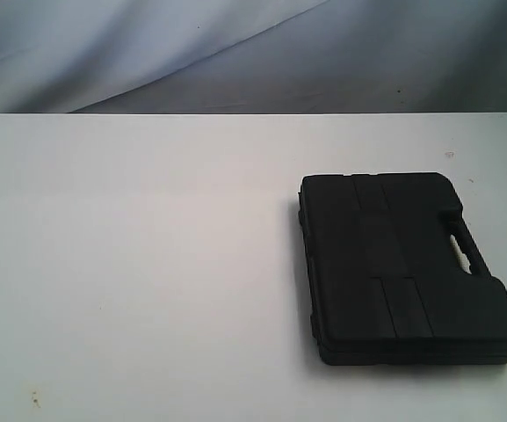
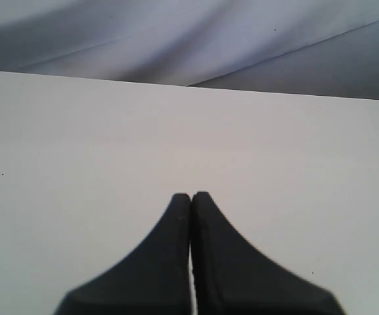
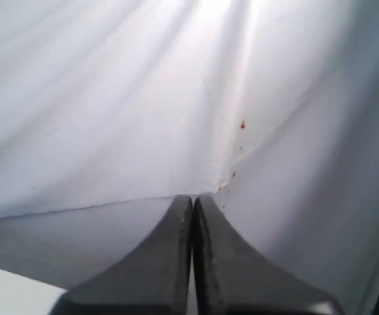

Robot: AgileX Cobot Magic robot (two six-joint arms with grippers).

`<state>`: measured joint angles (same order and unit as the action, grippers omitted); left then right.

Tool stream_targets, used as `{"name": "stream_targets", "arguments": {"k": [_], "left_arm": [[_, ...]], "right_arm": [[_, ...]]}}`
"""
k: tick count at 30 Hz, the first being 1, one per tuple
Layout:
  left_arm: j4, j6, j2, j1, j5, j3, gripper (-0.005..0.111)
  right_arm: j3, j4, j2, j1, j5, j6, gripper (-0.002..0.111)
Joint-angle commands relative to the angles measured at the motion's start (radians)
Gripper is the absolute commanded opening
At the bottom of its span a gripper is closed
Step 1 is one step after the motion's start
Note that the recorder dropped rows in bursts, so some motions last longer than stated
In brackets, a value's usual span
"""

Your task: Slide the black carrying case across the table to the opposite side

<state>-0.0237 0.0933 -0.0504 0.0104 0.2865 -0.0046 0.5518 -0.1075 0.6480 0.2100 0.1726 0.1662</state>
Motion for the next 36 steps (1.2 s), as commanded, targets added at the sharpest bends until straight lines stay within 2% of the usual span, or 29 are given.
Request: {"name": "stream_targets", "arguments": {"k": [1,8,13,27,29,31,36], "left_arm": [[-0.001,0.002,0.004,0.003,-0.006,0.005,0.0],[-0.001,0.002,0.004,0.003,-0.006,0.005,0.0],[-0.001,0.002,0.004,0.003,-0.006,0.005,0.0],[-0.001,0.002,0.004,0.003,-0.006,0.005,0.0],[-0.001,0.002,0.001,0.003,-0.006,0.005,0.0],[-0.001,0.002,0.001,0.003,-0.006,0.005,0.0],[-0.001,0.002,0.001,0.003,-0.006,0.005,0.0]], "right_arm": [[-0.008,-0.064,-0.106,0.001,-0.085,0.066,0.0],[-0.008,-0.057,-0.342,0.001,-0.316,0.062,0.0],[-0.008,-0.057,-0.475,0.001,-0.385,0.062,0.0],[-0.006,0.003,-0.648,0.001,-0.646,0.058,0.0],[-0.015,0.069,-0.648,0.001,-0.651,0.058,0.0],[-0.065,0.186,-0.648,0.001,-0.626,0.058,0.0],[-0.295,0.217,-0.648,0.001,-0.647,0.062,0.0]]}}
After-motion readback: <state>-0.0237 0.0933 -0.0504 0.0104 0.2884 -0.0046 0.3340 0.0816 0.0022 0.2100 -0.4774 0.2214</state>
